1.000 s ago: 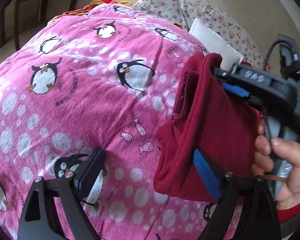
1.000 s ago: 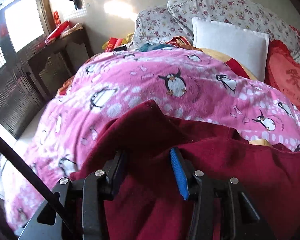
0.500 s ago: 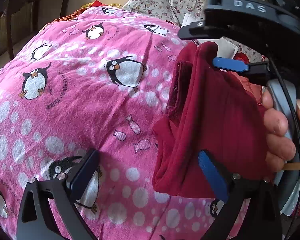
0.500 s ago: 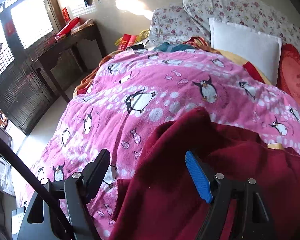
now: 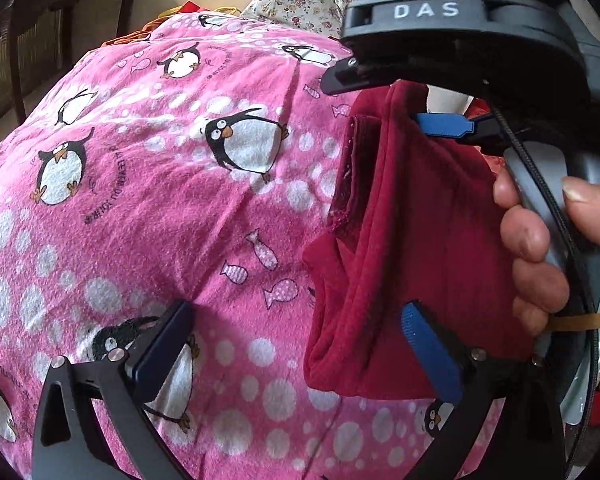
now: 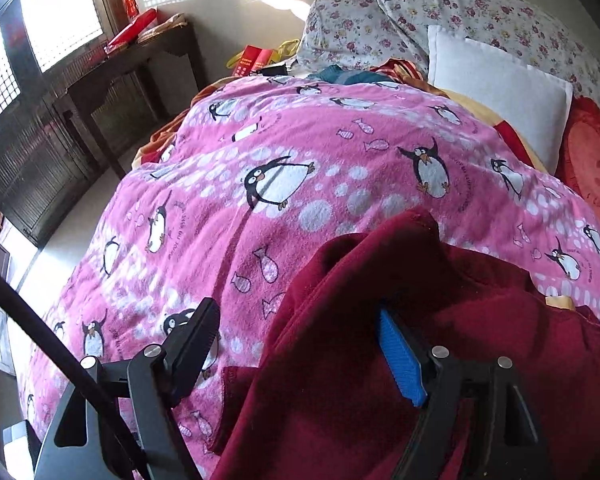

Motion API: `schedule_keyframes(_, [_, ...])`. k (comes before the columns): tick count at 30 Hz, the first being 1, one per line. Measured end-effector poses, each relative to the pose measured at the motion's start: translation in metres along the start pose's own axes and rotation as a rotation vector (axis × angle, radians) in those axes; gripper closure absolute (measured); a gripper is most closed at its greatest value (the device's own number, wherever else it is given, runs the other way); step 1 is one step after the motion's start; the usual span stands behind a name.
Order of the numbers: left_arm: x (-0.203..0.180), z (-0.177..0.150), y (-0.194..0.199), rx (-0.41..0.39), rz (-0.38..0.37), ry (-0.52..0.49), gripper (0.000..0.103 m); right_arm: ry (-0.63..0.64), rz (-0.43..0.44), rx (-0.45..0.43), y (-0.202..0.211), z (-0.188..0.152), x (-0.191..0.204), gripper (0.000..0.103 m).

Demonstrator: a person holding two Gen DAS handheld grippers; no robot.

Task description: Fold small clothes

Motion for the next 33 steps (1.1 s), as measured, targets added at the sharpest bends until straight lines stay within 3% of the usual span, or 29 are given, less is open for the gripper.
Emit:
schedule_keyframes(5, [0.003, 0.004, 0.001, -0.014, -0.041, 0.021, 0.000, 0.064, -0.059, 0.004, -0.009, 0.000, 0.004, 0.020])
schedule_keyframes(8, [0.006, 0.008, 0.001, -0.023, -0.064, 0.031, 0.001, 0.131, -0.157, -0.026, -0.010, -0.004, 0.002, 0.054])
schedule_keyframes(9, [0.008, 0.008, 0.002, -0.029, -0.063, 0.029, 0.010, 0.133, -0.139, -0.040, -0.008, -0.005, 0.001, 0.060])
schedule_keyframes(10, [0.008, 0.009, 0.003, -0.038, -0.053, 0.023, 0.029, 0.127, -0.126, -0.050, -0.005, -0.006, 0.000, 0.064])
schedule_keyframes(11, [0.008, 0.009, 0.004, -0.038, -0.066, 0.017, 0.039, 0.120, -0.113, -0.058, -0.001, -0.006, -0.002, 0.072])
schedule_keyframes(13, [0.003, 0.006, -0.002, 0.020, -0.195, 0.043, 0.080, 0.094, -0.076, -0.078, 0.011, -0.006, -0.007, 0.080])
schedule_keyframes(15, [0.005, 0.006, -0.004, 0.035, -0.236, 0.062, 0.081, 0.078, -0.039, -0.088, 0.023, -0.006, -0.009, 0.085])
schedule_keyframes(20, [-0.007, 0.004, 0.014, 0.012, -0.332, 0.032, 0.090, 0.067, -0.004, -0.146, 0.065, -0.013, -0.019, 0.088])
schedule_keyframes(22, [-0.018, 0.002, 0.022, 0.006, -0.312, -0.010, 0.091, 0.061, -0.001, -0.163, 0.081, -0.017, -0.024, 0.088])
schedule_keyframes(28, [-0.084, -0.009, 0.059, -0.024, -0.346, -0.169, 0.092, 0.030, -0.006, -0.235, 0.135, -0.027, -0.057, 0.089])
schedule_keyframes(33, [-0.153, -0.020, 0.070, -0.013, -0.386, -0.288, 0.092, -0.022, -0.029, -0.286, 0.179, -0.040, -0.108, 0.090])
Point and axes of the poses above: each gripper's, at about its wrist camera, not at the fingertips, and y roughly against the way its jaws point, x to its left, z to its top, the point moved 6 cm from there along -y, roughly the way its jaws point, and after that the axes turned 2 degrees about -z, right-handed, at the moved point
